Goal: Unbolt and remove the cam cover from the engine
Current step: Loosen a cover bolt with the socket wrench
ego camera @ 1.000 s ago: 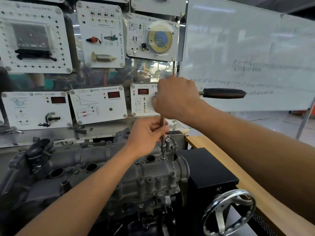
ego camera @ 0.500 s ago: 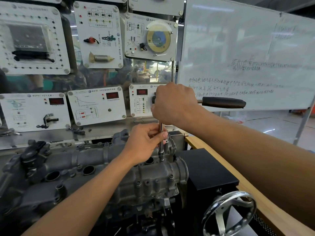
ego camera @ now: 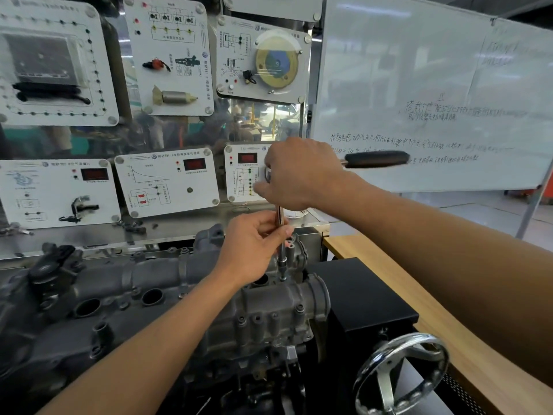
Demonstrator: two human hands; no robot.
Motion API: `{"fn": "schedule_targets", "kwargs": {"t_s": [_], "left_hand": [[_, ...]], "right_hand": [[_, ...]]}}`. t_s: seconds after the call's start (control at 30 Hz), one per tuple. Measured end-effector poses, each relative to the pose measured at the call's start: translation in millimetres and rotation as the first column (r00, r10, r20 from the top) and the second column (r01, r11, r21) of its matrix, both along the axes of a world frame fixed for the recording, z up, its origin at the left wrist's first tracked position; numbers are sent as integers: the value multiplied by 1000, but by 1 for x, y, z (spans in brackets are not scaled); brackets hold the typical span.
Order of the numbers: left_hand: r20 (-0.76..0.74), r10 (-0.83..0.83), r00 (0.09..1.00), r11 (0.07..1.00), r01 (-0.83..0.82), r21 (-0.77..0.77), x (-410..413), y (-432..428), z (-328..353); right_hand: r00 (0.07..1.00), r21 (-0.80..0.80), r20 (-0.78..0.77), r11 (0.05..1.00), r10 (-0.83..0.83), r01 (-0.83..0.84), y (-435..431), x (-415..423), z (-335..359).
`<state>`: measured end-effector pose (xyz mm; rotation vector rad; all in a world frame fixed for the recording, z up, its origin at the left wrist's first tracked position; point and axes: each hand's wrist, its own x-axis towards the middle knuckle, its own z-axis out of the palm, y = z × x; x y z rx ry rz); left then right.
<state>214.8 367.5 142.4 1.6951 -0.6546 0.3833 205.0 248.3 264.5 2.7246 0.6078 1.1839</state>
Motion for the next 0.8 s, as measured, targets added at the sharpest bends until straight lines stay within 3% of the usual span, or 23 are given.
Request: {"fn": "schedule_targets", "kwargs": {"t_s": [0.13,0.37,0.5,0.57,0.67,0.73,0.8], "left_hand": [[26,83,996,996,-83,-10,-4,-5,1],[113,170,979,981,-178,72,-6,-21,7],[119,175,977,976,-188,106,-9,-20,8],[138,187,973,972,-203,114,-11,-20,9],[150,230,962,963,-247,105,-10,-19,10],[164,258,952,954,-278,114,-10,-20,11],[184,266,946,947,-292,136,-11,-23,10]], "right_hand": [[978,-63,-21,976,209,-210,-9,6,6],[884,97,159,884,440,-457,-37,14,-8],[845,99,152,843,512,-529,-38,13,-8],[878,91,100,874,468,-477,-37,10,-7],[993,33,11,993,116,-116,-22,1,-4],[991,-45,4,990,-135,135,-11,-3,-1],[963,-91,-48,962,-263,258,-6,-6,1]]}}
